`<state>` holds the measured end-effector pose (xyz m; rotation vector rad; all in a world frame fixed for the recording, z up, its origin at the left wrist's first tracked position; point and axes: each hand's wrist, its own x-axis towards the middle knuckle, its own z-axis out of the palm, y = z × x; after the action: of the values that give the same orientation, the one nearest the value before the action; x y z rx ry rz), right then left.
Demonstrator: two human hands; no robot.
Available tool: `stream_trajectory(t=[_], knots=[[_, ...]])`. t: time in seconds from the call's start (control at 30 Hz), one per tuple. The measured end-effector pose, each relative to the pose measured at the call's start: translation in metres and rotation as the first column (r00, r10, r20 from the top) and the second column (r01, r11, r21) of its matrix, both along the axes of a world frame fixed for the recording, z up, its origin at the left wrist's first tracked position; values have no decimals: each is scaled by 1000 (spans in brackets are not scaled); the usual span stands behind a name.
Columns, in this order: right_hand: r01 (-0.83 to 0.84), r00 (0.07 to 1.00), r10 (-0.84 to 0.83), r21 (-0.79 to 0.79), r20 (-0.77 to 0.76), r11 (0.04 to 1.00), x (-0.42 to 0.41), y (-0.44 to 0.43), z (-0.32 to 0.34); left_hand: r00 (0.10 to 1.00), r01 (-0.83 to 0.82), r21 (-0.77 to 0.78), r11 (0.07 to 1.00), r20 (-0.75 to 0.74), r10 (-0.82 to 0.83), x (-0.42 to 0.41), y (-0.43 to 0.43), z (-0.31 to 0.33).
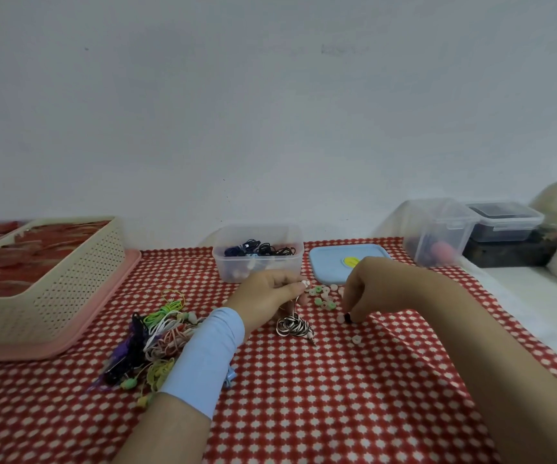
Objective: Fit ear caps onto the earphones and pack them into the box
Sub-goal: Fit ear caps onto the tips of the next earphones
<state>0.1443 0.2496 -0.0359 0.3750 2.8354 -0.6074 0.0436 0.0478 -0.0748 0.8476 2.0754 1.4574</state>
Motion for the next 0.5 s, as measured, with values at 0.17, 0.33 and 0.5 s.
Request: stream_trajectory(t=[0.17,0.33,0.5], knots=[[10,998,-12,44,55,999,1,-1,-3,1000,8,33,999,-14,-7,4,3,1],[35,992,-45,-92,-115,995,8,2,10,1000,1,77,997,21,-3,5,4,-2],[-26,924,-202,-580,-326,814,8,-17,17,992,-57,141,988,116,41,6,6,-2]])
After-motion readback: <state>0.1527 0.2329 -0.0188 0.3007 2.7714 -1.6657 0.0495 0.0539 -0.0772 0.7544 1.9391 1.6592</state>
